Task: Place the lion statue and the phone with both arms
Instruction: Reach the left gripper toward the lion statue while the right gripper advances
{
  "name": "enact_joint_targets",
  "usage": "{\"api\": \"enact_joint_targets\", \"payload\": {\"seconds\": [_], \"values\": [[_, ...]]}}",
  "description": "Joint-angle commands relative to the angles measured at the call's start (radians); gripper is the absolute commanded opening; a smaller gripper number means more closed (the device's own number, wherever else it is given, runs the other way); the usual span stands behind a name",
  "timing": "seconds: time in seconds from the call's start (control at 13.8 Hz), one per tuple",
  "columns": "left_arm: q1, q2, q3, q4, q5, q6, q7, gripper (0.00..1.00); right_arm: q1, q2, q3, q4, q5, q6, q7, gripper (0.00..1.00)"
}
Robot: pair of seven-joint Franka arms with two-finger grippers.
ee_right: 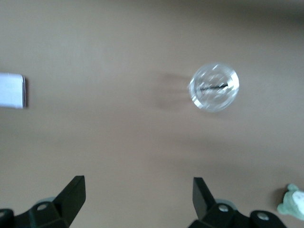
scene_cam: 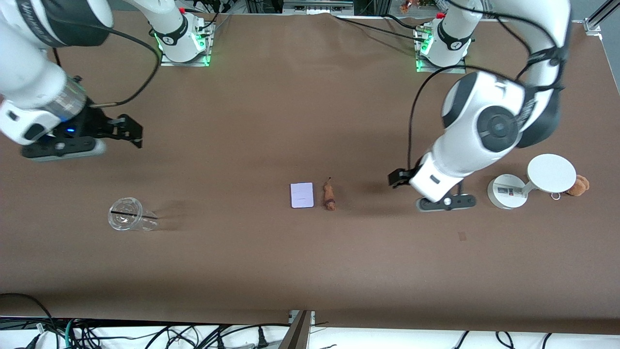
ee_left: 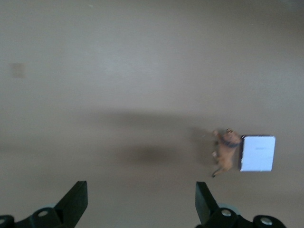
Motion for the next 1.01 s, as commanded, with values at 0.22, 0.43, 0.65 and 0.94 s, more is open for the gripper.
{"api": "enact_joint_targets", "payload": {"seconds": [0.22, 0.43, 0.65, 0.94], "values": [[-0.112, 0.135, 0.016, 0.011, -0.001, 0.192, -0.098, 1.00, 0.067, 0.119, -0.003, 0.028, 0.116, 0.053, 0.111, 1.00], [-0.161, 0.193, 0.021, 0.013, 0.018, 0.284, -0.158, 1.00, 0.085, 0.130, -0.003, 0.028, 0.116, 0.076, 0.128, 1.00], [-0.201, 0.238, 0.020, 0.013, 0.062, 0.344, -0.248, 1.00, 0.075, 0.128, -0.003, 0.028, 0.116, 0.073, 0.107, 1.00], [-0.240, 0.268, 0.021, 0.011, 0.077, 0.379, -0.271, 1.00, 0.073, 0.122, -0.009, 0.028, 0.109, 0.064, 0.105, 1.00]]}}
